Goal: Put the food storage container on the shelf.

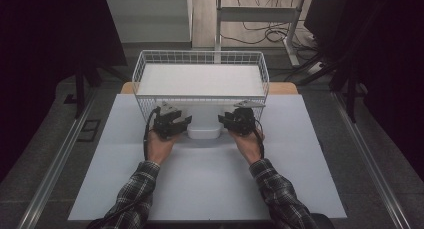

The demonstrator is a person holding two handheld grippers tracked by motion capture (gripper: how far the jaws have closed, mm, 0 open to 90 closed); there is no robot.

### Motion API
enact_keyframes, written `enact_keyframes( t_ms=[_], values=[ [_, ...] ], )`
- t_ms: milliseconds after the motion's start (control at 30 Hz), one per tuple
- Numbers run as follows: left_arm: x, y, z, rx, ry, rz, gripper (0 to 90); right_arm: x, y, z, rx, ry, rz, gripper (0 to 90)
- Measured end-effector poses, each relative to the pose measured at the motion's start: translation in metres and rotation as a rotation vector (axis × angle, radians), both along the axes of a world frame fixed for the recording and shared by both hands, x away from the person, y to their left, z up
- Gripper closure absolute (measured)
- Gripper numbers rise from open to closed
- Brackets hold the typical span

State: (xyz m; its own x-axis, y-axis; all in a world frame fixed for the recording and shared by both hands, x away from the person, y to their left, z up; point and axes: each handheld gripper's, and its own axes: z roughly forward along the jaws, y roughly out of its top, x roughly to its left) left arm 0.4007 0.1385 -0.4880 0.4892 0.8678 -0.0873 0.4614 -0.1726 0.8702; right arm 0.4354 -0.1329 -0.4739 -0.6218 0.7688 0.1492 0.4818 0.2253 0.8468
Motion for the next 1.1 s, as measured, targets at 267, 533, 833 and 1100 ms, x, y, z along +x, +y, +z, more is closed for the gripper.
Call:
enact_keyframes(
  t_ms=[267,533,833,1100],
  values=[
    [-0.02,0.007,0.001,-0.067,0.013,-0.074,25.1,-0.015,-0.011,0.006,0.02,-0.012,0.066,86.5],
    [-0.047,0.017,-0.003,-0.11,0.022,-0.143,13.5,-0.034,-0.01,0.015,0.001,-0.035,0.114,89.0],
    [-0.082,0.021,-0.013,-0.089,0.02,-0.171,4.1,-0.051,-0.007,0.012,-0.051,-0.035,0.193,88.9],
    [-0.107,0.023,-0.02,-0.053,-0.009,-0.168,3.2,-0.059,0.005,0.006,-0.093,-0.031,0.263,88.9]
  ],
)
